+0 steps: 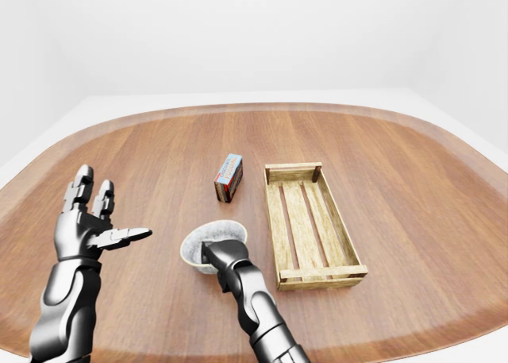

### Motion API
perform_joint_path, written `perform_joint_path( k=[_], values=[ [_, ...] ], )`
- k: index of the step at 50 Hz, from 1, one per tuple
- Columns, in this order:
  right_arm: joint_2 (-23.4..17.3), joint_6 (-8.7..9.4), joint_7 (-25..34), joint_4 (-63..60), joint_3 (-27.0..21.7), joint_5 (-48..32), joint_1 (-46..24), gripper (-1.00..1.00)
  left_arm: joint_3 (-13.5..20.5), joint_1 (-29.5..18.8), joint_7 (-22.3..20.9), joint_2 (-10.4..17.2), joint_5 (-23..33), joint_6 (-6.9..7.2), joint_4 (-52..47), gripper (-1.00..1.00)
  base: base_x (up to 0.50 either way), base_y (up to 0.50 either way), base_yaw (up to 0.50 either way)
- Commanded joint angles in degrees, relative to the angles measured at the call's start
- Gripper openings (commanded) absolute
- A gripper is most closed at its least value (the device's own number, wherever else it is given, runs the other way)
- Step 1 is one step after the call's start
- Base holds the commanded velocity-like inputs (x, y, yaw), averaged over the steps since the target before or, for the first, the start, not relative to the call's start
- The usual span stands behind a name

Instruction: Pick up the bowl on the left and put it in the tray.

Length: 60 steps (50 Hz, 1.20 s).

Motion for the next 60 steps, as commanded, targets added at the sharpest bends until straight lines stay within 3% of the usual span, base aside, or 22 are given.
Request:
perform_joint_path(
  k=[1,18,31,39,60],
  values=[
    [2.47,0.00,8.44,-11.81,0.36,-6.19,-2.10,-1.00,-0.88,2.80,-0.49,-0.51,1.09,-1.24,-1.43,1.00,0.00,0.00,0.00],
    [3.78,0.00,16.74,-22.48,-1.48,-12.47,-5.34,-1.00,-1.34,2.89,-0.34,-0.66,1.20,-1.25,-1.59,1.00,0.00,0.00,0.00],
    [3.44,0.00,21.03,-26.28,-6.49,-13.89,-12.24,-1.00,-0.98,2.75,-0.46,-0.56,0.97,-1.37,-1.35,1.00,0.00,0.00,0.00],
    [1.01,0.00,21.03,-27.03,-10.57,-13.00,-17.31,-1.00,-1.24,2.81,-0.22,-0.58,1.18,-1.08,-1.67,1.00,0.00,0.00,0.00],
    [-7.86,0.00,21.03,-27.37,-18.32,-6.23,-22.94,-1.00,-1.73,2.82,-0.34,-0.68,1.62,-1.97,-0.84,1.00,0.00,0.00,0.00]
  ],
)
